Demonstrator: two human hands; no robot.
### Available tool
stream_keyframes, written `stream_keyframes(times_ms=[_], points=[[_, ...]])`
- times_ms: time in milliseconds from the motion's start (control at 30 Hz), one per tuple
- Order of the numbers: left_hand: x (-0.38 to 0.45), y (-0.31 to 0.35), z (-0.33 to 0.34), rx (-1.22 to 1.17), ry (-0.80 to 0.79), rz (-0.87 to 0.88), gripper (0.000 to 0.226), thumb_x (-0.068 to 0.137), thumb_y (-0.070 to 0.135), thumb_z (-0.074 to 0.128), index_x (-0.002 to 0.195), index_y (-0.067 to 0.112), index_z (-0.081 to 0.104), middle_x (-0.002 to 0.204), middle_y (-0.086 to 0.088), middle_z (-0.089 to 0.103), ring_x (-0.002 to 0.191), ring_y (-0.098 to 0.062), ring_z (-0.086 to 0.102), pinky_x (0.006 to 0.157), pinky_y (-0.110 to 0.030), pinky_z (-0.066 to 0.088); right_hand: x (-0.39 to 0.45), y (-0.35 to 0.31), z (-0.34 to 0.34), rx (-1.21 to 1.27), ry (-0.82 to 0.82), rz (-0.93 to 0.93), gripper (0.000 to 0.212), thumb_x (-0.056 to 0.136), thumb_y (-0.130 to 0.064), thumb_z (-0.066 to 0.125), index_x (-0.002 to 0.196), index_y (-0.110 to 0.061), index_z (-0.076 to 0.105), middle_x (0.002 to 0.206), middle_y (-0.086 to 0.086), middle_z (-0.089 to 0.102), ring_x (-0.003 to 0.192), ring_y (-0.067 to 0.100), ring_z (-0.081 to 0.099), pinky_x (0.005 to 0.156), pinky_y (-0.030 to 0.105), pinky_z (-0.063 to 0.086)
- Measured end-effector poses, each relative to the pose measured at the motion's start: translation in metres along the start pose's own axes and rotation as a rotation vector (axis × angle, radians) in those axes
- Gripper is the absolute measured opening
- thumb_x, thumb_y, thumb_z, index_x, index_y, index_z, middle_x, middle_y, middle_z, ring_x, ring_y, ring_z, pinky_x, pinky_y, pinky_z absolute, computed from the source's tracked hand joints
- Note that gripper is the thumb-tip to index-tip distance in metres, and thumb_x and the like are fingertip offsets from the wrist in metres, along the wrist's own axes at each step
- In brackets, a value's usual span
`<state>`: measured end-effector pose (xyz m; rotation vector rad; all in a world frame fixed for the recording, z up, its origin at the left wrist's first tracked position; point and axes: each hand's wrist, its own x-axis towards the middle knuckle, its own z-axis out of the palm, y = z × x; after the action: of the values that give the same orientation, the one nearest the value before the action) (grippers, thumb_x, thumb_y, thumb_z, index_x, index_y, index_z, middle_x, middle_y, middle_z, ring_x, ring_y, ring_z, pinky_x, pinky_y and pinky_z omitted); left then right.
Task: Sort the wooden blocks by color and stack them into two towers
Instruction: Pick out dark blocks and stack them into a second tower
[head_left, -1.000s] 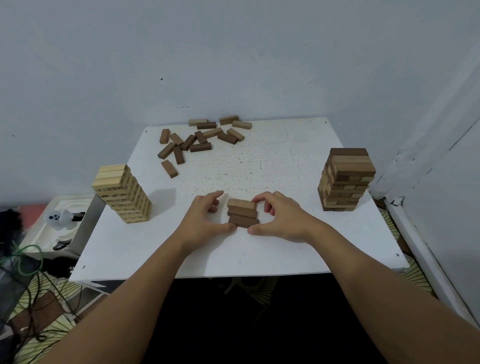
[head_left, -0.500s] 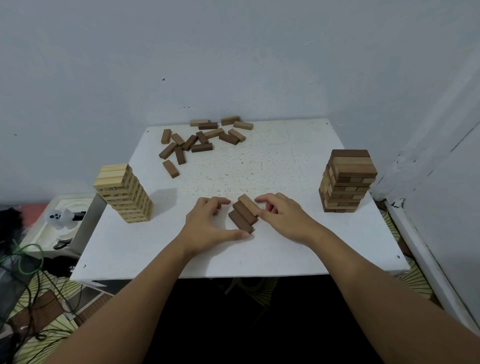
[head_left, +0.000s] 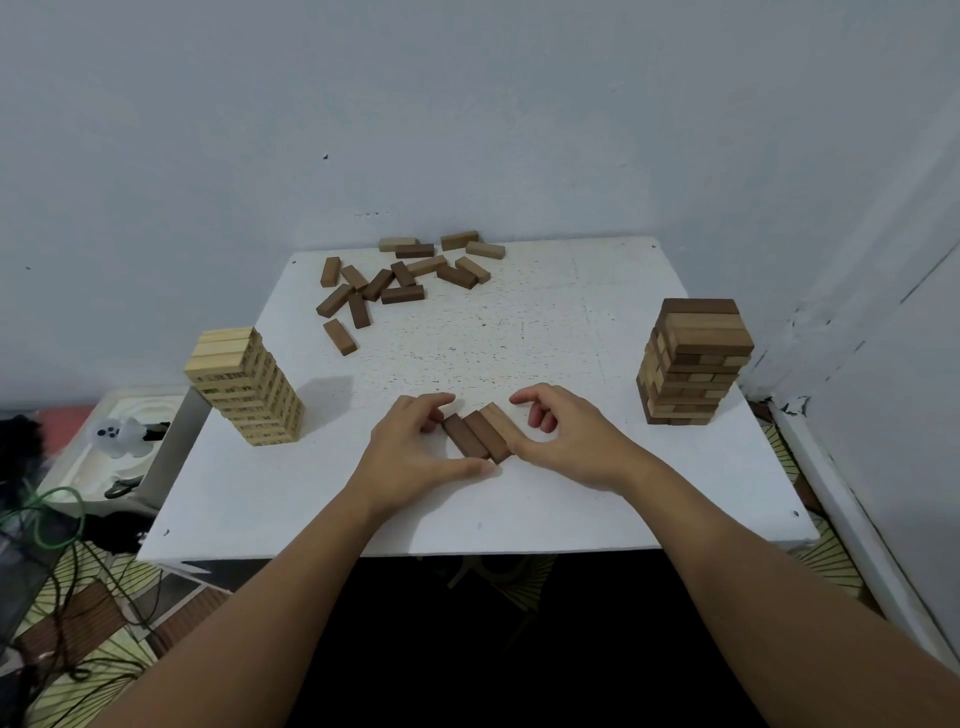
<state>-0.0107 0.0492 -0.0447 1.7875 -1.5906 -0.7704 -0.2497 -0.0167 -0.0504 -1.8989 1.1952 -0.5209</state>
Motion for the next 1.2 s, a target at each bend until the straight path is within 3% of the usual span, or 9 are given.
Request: stream_keyframes(times_ms=[133,200,433,533,700,900,1200], points=[[-0.003,0.0,0.005,0.05,0.046,0.026,0.089,0.048,0.068,0.095,0.127,0.036,0.068,0.114,0.02,0.055,0.112,0.003,0.054,0.098,-0.021,0.044,0.0,-0.001,0.0,0.009,0.003,-0.013,0.038,0.082,-0.059,0.072,0.115,-0.04,0.071,0.102,-0.013,0.059,0.099,0.008,0.056,0.091,0.024,0.048],[-0.002,0.0,0.007,0.071,0.049,0.029,0.087,0.051,0.068,0.094,0.127,0.036,0.069,0.113,0.021,0.054,0.114,0.003,0.052,0.099,-0.021,0.043,-0.001,-0.001,0.0,0.018,-0.002,-0.018,0.036,0.079,-0.06,0.072,0.109,-0.04,0.073,0.1,-0.012,0.062,0.099,0.008,0.058,0.092,0.03,0.05],[-0.002,-0.002,0.011,0.094,0.082,0.047,0.069,0.061,0.051,0.093,0.125,0.041,0.07,0.11,0.023,0.055,0.114,0.005,0.051,0.101,-0.023,0.043,-0.001,-0.003,-0.003,0.033,-0.052,-0.01,0.042,0.065,-0.056,0.085,0.1,-0.037,0.073,0.1,-0.011,0.062,0.099,0.01,0.057,0.094,0.036,0.051],[0.001,-0.003,0.008,0.096,0.047,0.052,0.068,0.062,0.045,0.094,0.126,0.042,0.071,0.111,0.022,0.056,0.113,0.005,0.05,0.102,-0.024,0.043,0.001,-0.001,-0.007,-0.01,-0.092,0.005,0.055,0.06,-0.054,0.09,0.109,-0.041,0.068,0.106,-0.012,0.059,0.104,0.008,0.055,0.095,0.034,0.051],[0.009,-0.003,-0.001,0.069,-0.082,0.029,0.073,0.059,0.051,0.094,0.127,0.046,0.069,0.113,0.022,0.053,0.114,0.003,0.05,0.104,-0.027,0.041,0.002,-0.002,-0.012,-0.016,-0.172,0.03,0.081,0.072,-0.04,0.09,0.142,-0.046,0.05,0.112,-0.013,0.054,0.11,0.008,0.049,0.094,0.029,0.048],[0.011,-0.003,-0.006,0.043,-0.132,0.008,0.081,0.055,0.048,0.1,0.129,0.04,0.068,0.118,0.02,0.053,0.11,0.009,0.051,0.094,-0.016,0.039,0.005,-0.005,-0.009,-0.102,-0.153,0.011,0.072,0.07,-0.051,0.086,0.135,-0.051,0.054,0.11,-0.013,0.053,0.109,0.01,0.049,0.102,0.039,0.047],[0.014,-0.005,-0.004,0.027,-0.147,0.009,0.078,0.053,0.056,0.096,0.125,0.043,0.069,0.115,0.02,0.052,0.112,0.001,0.052,0.103,-0.029,0.043,0.017,-0.024,-0.013,-0.298,-0.219,0.031,0.073,0.067,-0.063,0.083,0.131,-0.06,0.05,0.108,-0.014,0.05,0.108,0.015,0.042,0.097,0.033,0.03]])
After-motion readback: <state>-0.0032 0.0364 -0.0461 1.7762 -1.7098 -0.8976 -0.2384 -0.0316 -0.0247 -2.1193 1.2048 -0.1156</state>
